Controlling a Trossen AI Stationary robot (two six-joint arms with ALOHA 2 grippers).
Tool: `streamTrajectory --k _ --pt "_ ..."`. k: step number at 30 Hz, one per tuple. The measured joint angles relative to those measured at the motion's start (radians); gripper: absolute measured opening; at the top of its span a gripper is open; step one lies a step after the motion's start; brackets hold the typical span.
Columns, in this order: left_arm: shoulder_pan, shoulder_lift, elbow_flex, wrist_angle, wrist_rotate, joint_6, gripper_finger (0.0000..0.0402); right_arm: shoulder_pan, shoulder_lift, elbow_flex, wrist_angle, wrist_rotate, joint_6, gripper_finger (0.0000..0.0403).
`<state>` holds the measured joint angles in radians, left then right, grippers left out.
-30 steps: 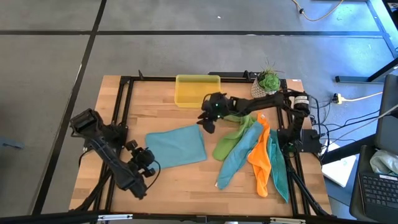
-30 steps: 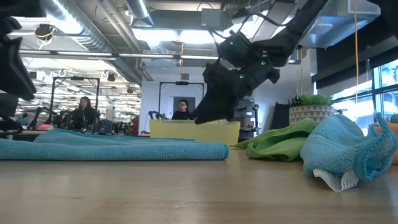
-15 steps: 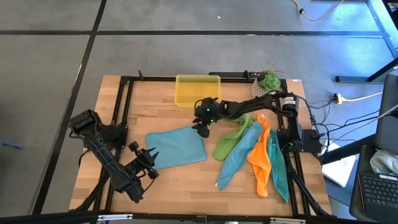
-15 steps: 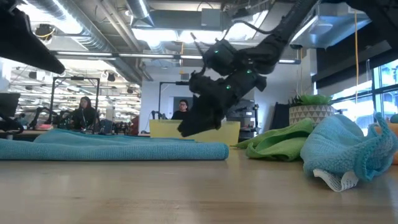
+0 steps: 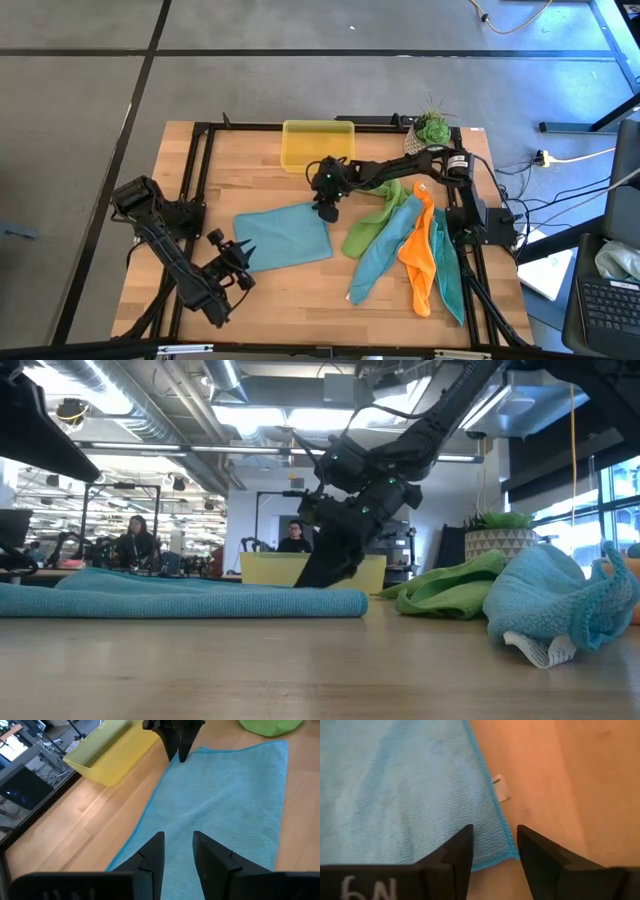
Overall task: Fold microfiber towels
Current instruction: Fold the left blue cloth
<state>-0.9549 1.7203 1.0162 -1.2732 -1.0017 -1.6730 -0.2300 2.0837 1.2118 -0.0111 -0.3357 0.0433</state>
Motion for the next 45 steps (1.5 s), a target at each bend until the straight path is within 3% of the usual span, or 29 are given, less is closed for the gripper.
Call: streamTrajectory --k 8,12,22,34,45 --pt "-0.01 0.0 0.0 0.004 0.005 -0.009 0.0094 0.011 -0.008 -0.001 -0.045 0.01 -0.035 0.0055" --pt "-0.01 0.0 0.0 0.004 0.006 -0.017 0.0094 0.028 -0.031 -0.003 -0.064 0.073 -0.092 0.0009" --pt "-0.01 0.0 -0.001 0.003 0.024 -0.019 0.0094 0.064 -0.149 -0.002 -0.214 0.253 -0.121 0.0006" --pt "-0.01 0.0 -0.001 0.002 0.026 -0.019 0.0094 0.063 -0.147 -0.002 -0.271 0.241 -0.018 0.0056" --pt "-0.01 0.0 -0.001 0.002 0.026 -0.019 0.0094 0.06 -0.146 -0.002 -0.237 0.248 -0.048 0.0041"
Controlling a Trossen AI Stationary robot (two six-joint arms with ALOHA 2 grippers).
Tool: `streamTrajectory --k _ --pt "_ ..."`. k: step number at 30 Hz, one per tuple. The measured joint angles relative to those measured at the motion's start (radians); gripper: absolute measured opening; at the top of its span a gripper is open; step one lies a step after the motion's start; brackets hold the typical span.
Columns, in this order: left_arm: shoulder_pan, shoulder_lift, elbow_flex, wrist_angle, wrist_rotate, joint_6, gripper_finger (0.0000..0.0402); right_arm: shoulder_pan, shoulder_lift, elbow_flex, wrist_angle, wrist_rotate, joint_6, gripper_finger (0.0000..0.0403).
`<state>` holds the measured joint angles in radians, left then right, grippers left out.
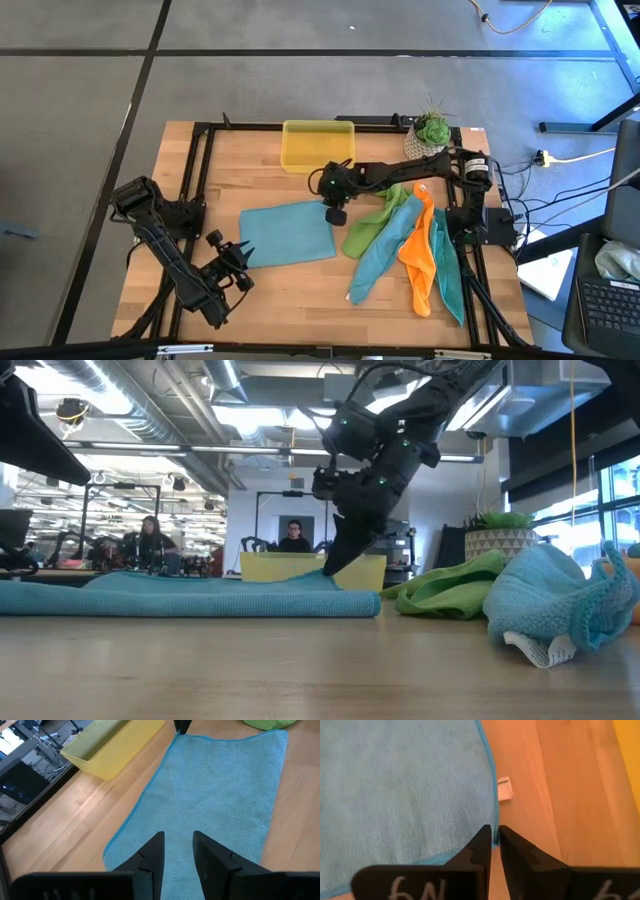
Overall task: Fold microfiber towels
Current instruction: Fold the left blue cloth
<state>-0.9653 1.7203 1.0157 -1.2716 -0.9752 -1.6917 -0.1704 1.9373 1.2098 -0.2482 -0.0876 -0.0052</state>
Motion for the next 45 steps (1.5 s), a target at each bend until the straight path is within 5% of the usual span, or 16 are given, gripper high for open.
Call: streamTrajectory --k 6,14,25,30,36,45 --pt "0.0 0.0 0.0 0.001 0.0 0.0 0.0094 -0.004 0.0 0.0 0.006 0.0 -0.022 0.005" --pt "-0.005 0.0 0.0 0.009 0.0 0.0 0.0094 -0.004 0.0 0.0 -0.024 0.0 -0.025 0.001" --pt "-0.023 0.0 0.0 0.011 0.001 -0.001 0.0094 -0.012 0.017 -0.01 0.106 0.018 -0.028 0.0184" --pt "-0.022 0.0 0.0 0.012 -0.002 -0.001 0.0094 -0.014 0.078 -0.024 0.098 0.013 0.026 0.0217" --pt "-0.021 0.0 0.0 0.007 -0.02 0.0 0.0094 -0.009 0.079 -0.023 0.107 0.036 0.024 0.0177" --pt "-0.021 0.0 0.0 0.005 -0.029 0.0 0.0094 -0.008 0.065 -0.015 0.074 0.049 -0.012 0.0017"
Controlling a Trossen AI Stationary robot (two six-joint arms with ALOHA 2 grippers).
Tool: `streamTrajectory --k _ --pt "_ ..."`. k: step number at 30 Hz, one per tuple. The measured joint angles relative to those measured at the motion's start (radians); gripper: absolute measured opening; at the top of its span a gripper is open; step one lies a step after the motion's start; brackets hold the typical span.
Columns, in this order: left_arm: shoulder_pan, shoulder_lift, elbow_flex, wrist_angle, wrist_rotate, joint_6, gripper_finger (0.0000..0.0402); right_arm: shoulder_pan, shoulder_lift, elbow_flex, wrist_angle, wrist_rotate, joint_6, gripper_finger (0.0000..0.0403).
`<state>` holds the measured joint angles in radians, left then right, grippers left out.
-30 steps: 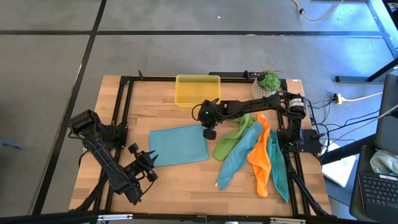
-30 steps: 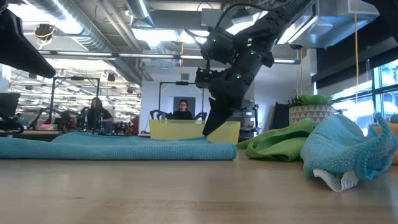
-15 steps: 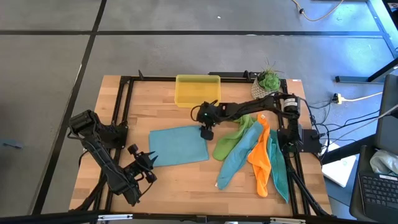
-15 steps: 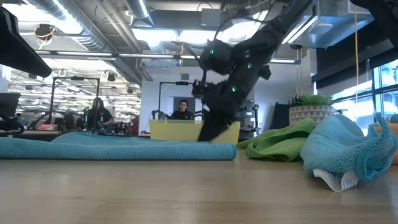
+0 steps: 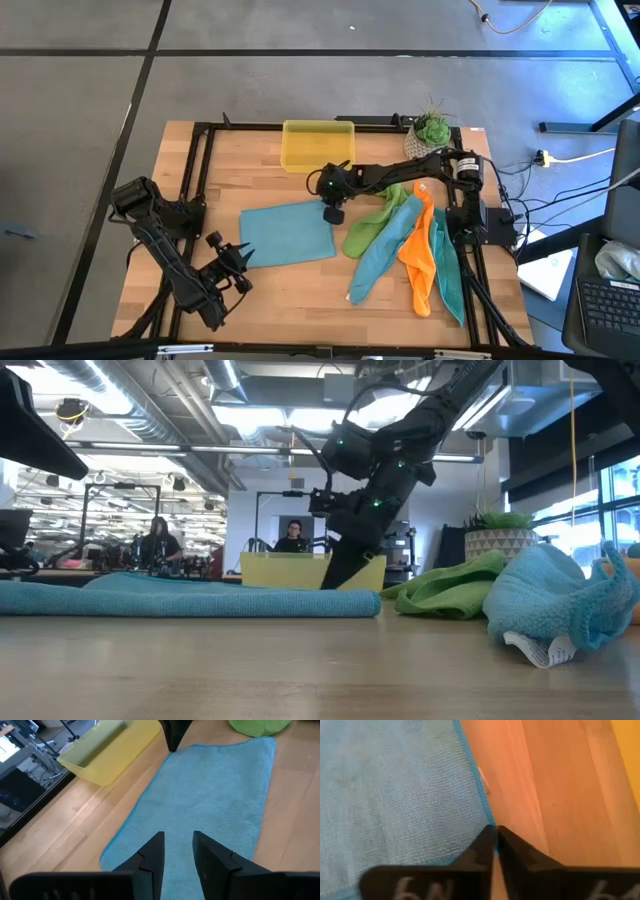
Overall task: Fold microfiber towels
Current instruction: Fold the left blue cloth
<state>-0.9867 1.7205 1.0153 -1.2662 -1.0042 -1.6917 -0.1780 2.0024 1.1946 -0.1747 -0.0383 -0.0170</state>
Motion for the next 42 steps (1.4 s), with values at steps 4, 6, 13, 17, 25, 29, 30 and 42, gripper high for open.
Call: streamTrajectory --k 4,6,13,17,25,29,30,42 --pt "0.0 0.0 0.0 0.002 0.0 0.0 0.0094 0.008 -0.014 0.0 -0.056 -0.004 -0.011 0.0013" --pt "0.0 0.0 0.0 0.003 0.005 0.0 0.0094 0.012 -0.024 0.0 -0.094 0.007 -0.011 0.001" --pt "0.0 0.0 0.0 0.003 0.011 0.0 0.0094 0.018 -0.092 0.0 -0.157 0.062 0.003 0.0005" --pt "0.0 0.0 0.0 0.003 0.012 0.0 0.0094 0.03 -0.147 0.0 -0.173 0.098 0.013 0.0003" --pt "0.0 0.0 0.0 0.005 0.014 0.0 0.0094 0.038 -0.182 0.0 -0.299 0.098 0.091 0.0002" --pt "0.0 0.0 0.0 0.006 0.014 0.0 0.0094 0.038 -0.166 0.0 -0.28 0.101 0.09 0.0012" --pt "0.0 0.0 0.0 0.006 0.014 0.0 0.0094 0.038 -0.164 0.0 -0.274 0.101 0.09 0.0016" --pt "0.0 0.0 0.0 0.004 0.015 0.0 0.0094 0.032 -0.166 0.0 -0.352 0.143 0.123 0.0055"
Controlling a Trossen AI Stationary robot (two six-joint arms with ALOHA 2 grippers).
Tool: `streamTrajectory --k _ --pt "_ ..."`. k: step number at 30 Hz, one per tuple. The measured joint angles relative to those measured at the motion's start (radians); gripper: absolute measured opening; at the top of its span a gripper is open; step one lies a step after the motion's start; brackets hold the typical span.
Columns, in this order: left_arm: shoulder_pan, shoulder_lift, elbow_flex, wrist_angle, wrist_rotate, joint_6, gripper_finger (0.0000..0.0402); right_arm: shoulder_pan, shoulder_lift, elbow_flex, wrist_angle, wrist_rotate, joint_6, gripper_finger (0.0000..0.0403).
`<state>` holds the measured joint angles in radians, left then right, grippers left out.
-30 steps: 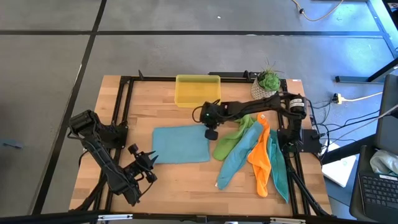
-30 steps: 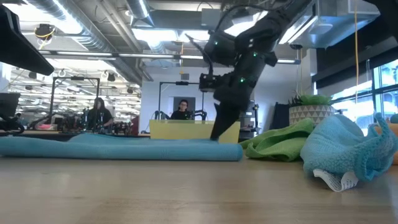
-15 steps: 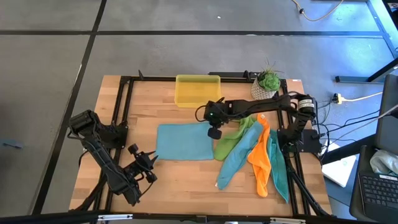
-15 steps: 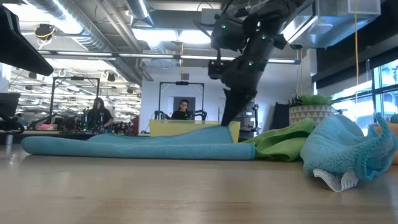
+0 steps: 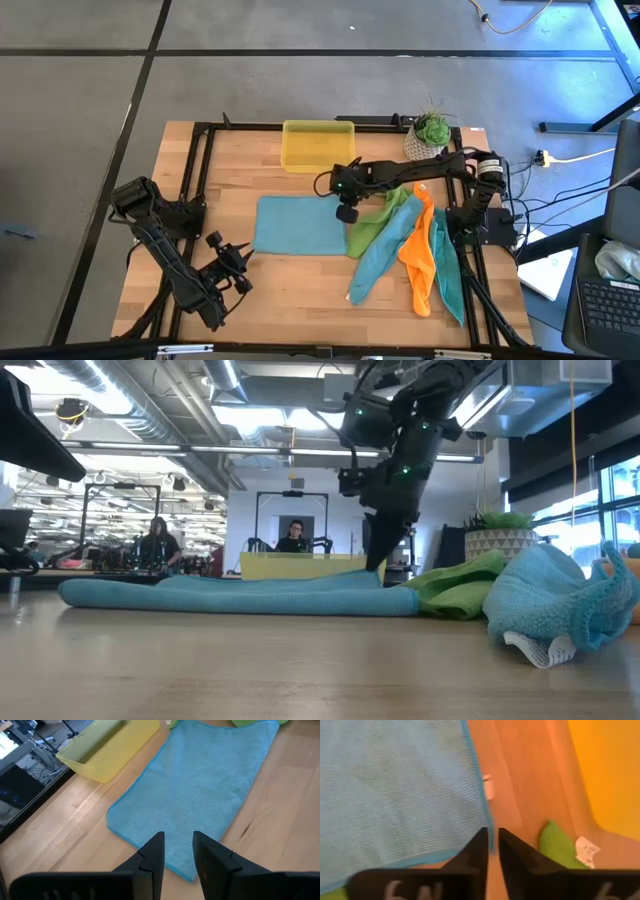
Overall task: Fold microfiber towels
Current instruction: Fold the left blue cloth
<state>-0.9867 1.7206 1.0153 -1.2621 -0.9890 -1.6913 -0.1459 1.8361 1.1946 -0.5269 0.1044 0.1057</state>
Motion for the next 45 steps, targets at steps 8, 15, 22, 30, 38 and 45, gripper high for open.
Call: streamTrajectory --k 8,15,22,30,38,45 --pt "0.001 0.0 -0.013 0.097 -0.024 0.15 0.0094 0.032 -0.078 0.0 0.003 0.037 0.021 0.0168" --pt "0.045 0.0 -0.094 0.285 0.037 0.476 0.0094 0.164 -0.123 0.001 0.104 -0.08 0.016 0.0186" --pt "0.094 0.0 -0.111 0.397 0.172 0.771 0.0094 0.299 -0.112 -0.079 0.214 0.003 0.045 0.0166" --pt "0.196 0.0 -0.111 0.407 0.318 0.941 0.0094 0.408 -0.112 -0.149 0.364 0.063 0.045 0.0154" --pt "0.314 0.0 -0.111 0.441 0.432 1.076 0.0094 0.459 -0.112 -0.197 0.479 0.061 0.017 0.0154" --pt "0.385 0.0 -0.111 0.485 0.569 1.095 0.0094 0.467 -0.112 -0.279 0.585 0.061 0.021 0.0154"
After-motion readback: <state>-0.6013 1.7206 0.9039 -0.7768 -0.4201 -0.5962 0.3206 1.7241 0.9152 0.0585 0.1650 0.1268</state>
